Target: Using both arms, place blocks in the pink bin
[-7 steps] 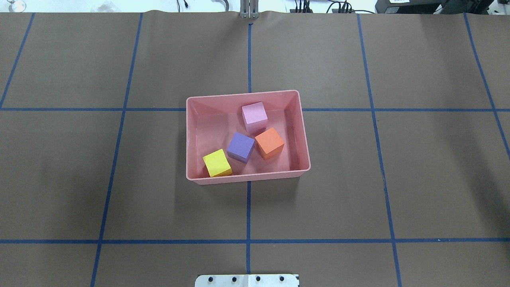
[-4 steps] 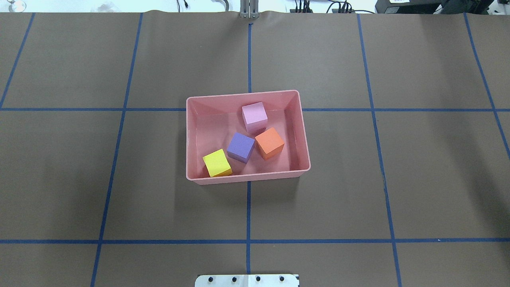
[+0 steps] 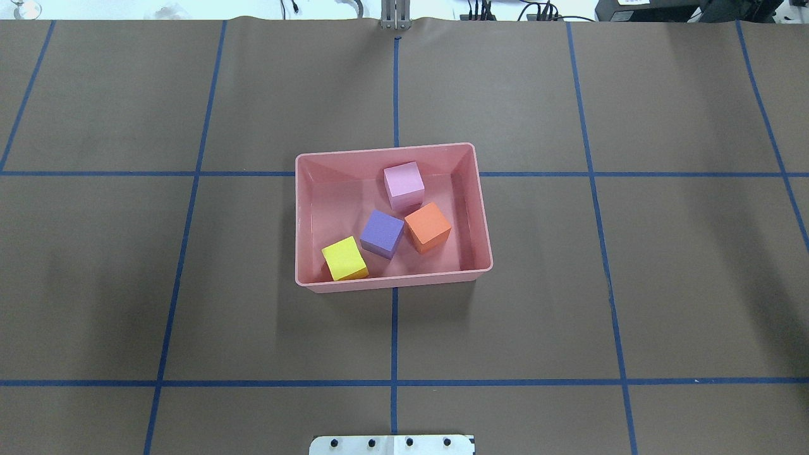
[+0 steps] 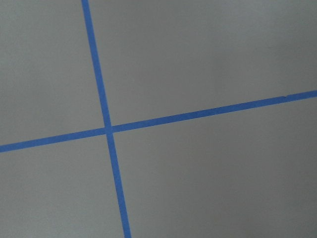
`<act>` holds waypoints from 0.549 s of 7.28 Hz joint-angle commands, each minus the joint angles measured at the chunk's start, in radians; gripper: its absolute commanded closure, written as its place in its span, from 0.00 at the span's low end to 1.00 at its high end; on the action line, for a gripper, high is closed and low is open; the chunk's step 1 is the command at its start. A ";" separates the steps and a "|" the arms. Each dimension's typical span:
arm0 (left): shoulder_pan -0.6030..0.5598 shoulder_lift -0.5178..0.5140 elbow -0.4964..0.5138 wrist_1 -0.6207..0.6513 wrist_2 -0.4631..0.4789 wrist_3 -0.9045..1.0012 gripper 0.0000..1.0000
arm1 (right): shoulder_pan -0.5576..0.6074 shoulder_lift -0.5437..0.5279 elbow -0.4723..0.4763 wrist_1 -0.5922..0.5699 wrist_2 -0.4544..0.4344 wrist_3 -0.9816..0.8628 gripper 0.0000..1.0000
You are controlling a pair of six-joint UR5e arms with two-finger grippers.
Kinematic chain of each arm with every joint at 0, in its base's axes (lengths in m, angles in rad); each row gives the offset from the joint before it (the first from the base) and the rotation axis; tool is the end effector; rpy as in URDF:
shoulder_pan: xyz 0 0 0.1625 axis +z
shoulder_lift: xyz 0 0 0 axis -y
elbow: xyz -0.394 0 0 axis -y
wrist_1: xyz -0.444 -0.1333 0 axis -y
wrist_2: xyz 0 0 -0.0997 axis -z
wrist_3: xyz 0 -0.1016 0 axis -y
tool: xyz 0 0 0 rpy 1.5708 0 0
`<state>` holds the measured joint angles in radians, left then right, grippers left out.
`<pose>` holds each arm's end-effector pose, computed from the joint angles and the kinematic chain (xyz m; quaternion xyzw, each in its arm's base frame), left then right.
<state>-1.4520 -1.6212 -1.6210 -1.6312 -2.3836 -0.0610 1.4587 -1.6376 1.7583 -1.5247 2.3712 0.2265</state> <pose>0.0086 -0.5742 0.5644 0.0382 0.3991 0.0582 0.9143 0.0013 -0.5280 0.5554 0.0102 -0.3956 0.0201 0.9181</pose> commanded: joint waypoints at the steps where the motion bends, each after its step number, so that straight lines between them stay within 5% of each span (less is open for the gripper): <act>1: -0.018 0.001 0.015 0.001 0.001 -0.002 0.00 | 0.046 -0.014 -0.002 -0.003 -0.003 0.002 0.00; 4: -0.018 0.001 0.035 0.001 -0.002 -0.008 0.00 | 0.049 -0.025 -0.013 -0.008 -0.010 0.004 0.00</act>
<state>-1.4691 -1.6199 -1.6021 -1.6299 -2.3831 -0.0664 1.5069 -1.6580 1.7440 -1.5317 2.3608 0.2285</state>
